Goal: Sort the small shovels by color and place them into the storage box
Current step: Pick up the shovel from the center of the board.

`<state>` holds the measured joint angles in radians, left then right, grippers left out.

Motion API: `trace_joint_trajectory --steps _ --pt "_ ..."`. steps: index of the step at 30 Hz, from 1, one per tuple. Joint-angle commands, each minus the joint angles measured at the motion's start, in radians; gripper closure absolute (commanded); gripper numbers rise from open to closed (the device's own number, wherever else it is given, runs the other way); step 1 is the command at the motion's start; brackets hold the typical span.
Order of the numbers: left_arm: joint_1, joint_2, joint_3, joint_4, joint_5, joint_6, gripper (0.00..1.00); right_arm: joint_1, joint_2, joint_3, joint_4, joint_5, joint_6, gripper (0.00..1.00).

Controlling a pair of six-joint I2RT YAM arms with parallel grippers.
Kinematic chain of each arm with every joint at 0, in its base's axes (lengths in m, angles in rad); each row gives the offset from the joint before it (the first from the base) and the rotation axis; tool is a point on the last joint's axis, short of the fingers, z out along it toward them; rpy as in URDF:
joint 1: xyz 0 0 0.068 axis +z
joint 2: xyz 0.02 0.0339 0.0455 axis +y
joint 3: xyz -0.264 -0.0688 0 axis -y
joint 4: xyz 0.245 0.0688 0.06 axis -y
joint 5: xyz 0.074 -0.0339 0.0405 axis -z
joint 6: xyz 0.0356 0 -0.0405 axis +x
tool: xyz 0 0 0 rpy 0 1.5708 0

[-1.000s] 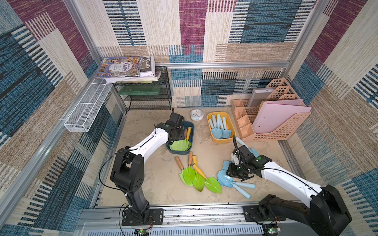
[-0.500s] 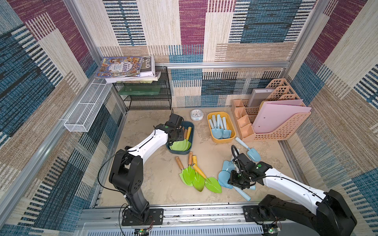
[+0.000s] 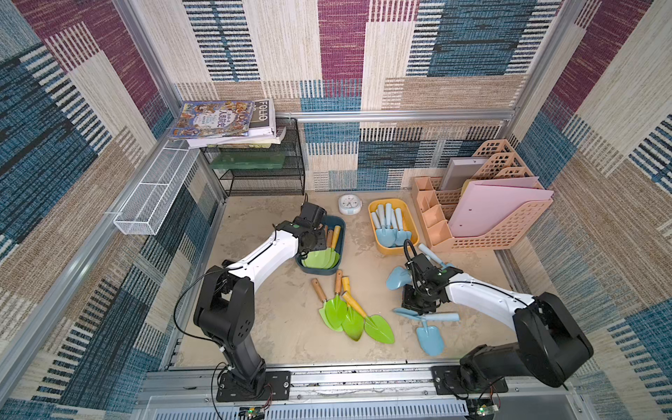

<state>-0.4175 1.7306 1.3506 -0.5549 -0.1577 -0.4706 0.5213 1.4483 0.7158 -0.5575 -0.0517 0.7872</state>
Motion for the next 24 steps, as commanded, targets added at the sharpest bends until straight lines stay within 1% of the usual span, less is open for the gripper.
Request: trace_joint_trajectory --steps 1,6,9,14,17,24 --pt "0.000 -0.001 0.010 -0.004 -0.016 0.009 0.40 -0.003 0.060 0.066 -0.085 0.135 -0.100 0.66" --pt "0.001 -0.001 0.010 -0.008 -0.019 0.007 0.40 0.008 0.051 0.174 -0.113 0.176 -0.165 0.66" --pt "0.001 -0.003 0.007 -0.003 -0.013 0.001 0.40 -0.017 -0.003 0.189 -0.147 0.207 -0.158 0.66" --pt "0.000 0.000 0.002 0.002 -0.004 -0.002 0.40 -0.121 -0.125 0.131 -0.191 0.185 -0.125 0.64" --pt "0.001 0.001 0.000 0.006 0.004 -0.004 0.40 -0.159 -0.156 0.091 -0.193 0.177 -0.133 0.62" --pt "0.001 0.004 0.000 0.004 0.005 -0.003 0.40 -0.167 -0.166 0.000 -0.132 0.061 -0.136 0.60"
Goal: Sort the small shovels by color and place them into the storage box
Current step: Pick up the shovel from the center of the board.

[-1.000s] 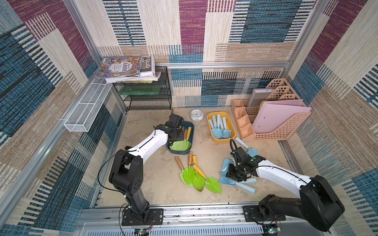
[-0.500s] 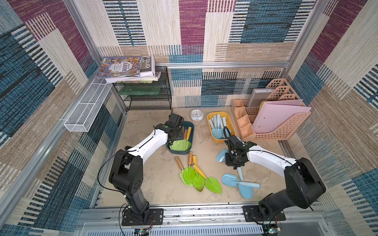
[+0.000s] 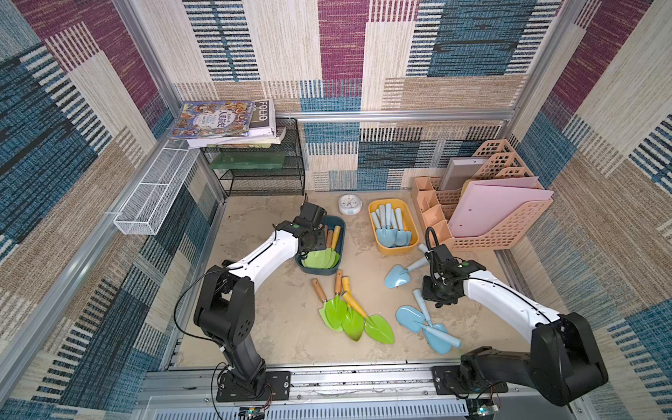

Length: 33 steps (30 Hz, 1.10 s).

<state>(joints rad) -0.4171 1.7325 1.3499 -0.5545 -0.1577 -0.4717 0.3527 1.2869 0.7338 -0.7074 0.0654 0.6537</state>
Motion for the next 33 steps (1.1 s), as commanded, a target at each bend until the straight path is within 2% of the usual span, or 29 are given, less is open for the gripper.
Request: trace_joint_trajectory --steps 1,7,18,24,33 --pt "0.000 0.002 0.000 0.004 0.005 -0.003 0.40 0.002 -0.007 -0.028 0.023 -0.068 -0.001 0.60" --pt "0.000 0.007 0.001 0.004 0.014 -0.010 0.40 0.038 -0.034 -0.063 0.036 -0.091 0.016 0.60" --pt "0.001 0.008 0.003 -0.002 0.021 -0.013 0.40 0.145 -0.006 -0.035 0.043 -0.066 0.029 0.60" --pt "0.001 0.007 0.003 -0.005 0.024 -0.017 0.40 0.150 0.048 -0.026 0.044 -0.004 0.022 0.60" --pt "0.000 0.009 0.004 -0.009 0.017 -0.018 0.40 0.150 0.149 -0.039 0.118 -0.007 -0.021 0.64"
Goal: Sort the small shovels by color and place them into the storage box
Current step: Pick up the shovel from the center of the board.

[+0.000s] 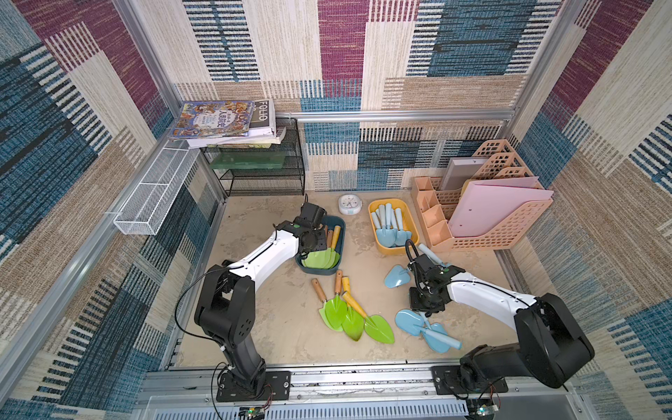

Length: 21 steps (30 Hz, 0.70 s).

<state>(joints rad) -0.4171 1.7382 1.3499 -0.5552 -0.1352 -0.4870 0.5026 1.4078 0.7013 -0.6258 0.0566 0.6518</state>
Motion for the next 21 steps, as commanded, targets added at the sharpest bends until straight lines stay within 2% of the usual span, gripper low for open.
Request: trace_joint_trajectory --steps 1,6,12,21 --pt "0.000 0.006 0.006 -0.008 -0.008 -0.005 0.40 -0.002 0.037 -0.001 0.043 0.003 -0.028 0.66" --pt "0.000 0.015 0.013 -0.016 -0.014 -0.006 0.40 -0.034 0.066 0.045 0.040 0.045 -0.072 0.79" --pt "0.001 0.023 0.019 -0.019 -0.016 -0.006 0.40 -0.115 0.048 0.136 -0.015 0.158 -0.104 0.80" --pt "0.000 0.030 0.022 -0.018 -0.003 -0.009 0.40 -0.130 0.045 0.251 -0.065 0.375 -0.103 0.80"
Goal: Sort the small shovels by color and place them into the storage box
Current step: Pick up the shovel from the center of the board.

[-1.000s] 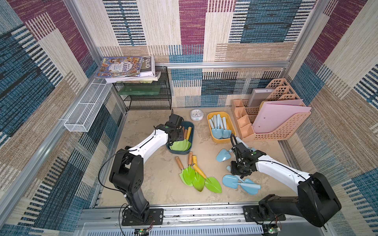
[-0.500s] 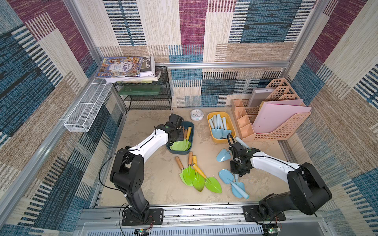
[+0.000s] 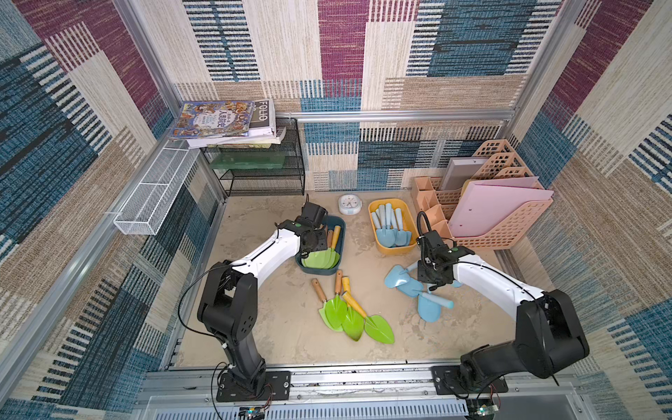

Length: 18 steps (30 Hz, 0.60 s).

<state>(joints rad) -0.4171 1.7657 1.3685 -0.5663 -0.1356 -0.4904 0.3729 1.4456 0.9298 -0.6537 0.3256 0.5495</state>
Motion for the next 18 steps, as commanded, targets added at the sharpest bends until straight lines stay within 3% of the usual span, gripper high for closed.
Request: trace_joint_trajectory --steps 1,18 --pt "0.000 0.002 0.003 -0.007 -0.001 -0.007 0.40 0.000 0.015 0.034 -0.044 0.127 0.004 0.80" --pt "0.000 -0.018 -0.009 -0.001 0.010 -0.009 0.40 0.116 0.145 0.085 -0.320 0.594 0.248 0.80"
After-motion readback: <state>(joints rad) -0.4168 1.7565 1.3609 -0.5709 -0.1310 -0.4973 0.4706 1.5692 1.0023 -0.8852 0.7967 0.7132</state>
